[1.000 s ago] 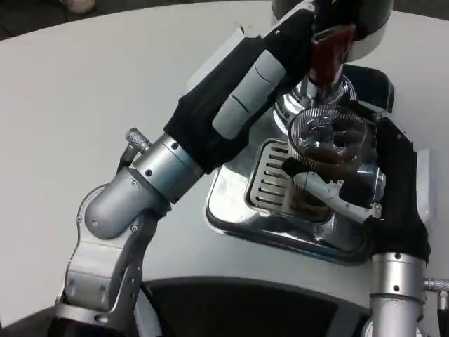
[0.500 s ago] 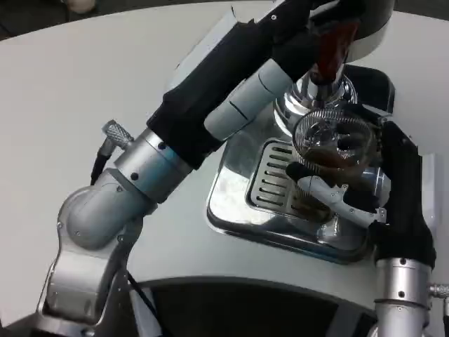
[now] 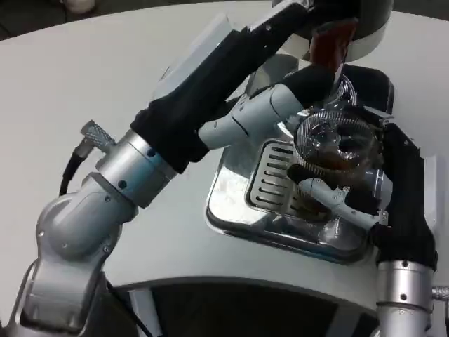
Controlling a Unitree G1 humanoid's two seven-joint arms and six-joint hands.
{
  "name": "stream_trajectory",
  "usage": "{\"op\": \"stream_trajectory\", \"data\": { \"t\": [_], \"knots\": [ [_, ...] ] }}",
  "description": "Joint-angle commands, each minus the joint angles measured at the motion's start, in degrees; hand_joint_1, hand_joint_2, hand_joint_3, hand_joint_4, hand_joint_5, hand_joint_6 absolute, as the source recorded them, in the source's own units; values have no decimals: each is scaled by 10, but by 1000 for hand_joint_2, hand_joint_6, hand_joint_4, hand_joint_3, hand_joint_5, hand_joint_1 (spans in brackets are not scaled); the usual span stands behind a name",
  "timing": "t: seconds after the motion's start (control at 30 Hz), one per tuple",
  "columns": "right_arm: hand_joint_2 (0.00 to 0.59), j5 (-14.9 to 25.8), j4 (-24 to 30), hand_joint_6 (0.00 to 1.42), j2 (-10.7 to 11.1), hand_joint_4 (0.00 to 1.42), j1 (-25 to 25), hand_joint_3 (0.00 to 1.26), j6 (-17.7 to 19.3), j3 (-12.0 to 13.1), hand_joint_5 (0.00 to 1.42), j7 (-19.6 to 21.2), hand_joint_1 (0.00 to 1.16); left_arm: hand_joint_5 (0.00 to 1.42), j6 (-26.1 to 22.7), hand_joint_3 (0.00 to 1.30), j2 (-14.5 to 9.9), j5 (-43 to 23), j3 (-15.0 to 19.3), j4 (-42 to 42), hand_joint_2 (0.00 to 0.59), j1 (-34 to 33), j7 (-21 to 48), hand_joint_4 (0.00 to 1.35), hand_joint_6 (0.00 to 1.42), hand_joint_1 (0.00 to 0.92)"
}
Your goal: Grasp the cup under the faucet to collect the drink, then remove the cup.
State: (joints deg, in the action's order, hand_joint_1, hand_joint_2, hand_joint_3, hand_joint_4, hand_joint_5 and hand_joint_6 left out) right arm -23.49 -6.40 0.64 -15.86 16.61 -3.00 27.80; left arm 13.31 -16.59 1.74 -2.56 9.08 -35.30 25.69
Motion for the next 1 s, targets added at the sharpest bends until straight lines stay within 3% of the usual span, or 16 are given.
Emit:
{"op": "stream_trajectory", "data": {
  "t": [0.03, 0.63, 1.0],
  "knots": [
    [146, -2, 14, 828, -4, 803, 10, 760, 0, 0, 925, 0, 954, 77, 9, 122, -19, 25, 2, 32, 100, 20, -13, 14, 0, 0],
    [146, -2, 49, 828, -7, 813, 32, 765, -1, -4, 926, -10, 954, 26, -3, 134, -76, 97, 31, 120, 90, 73, -37, 0, 0, 0],
    [146, 5, 120, 828, -11, 814, 77, 768, -7, -8, 938, -39, 954, 0, 10, 134, -103, 104, 55, 127, 90, 107, -41, 0, 0, 0]
  ]
}}
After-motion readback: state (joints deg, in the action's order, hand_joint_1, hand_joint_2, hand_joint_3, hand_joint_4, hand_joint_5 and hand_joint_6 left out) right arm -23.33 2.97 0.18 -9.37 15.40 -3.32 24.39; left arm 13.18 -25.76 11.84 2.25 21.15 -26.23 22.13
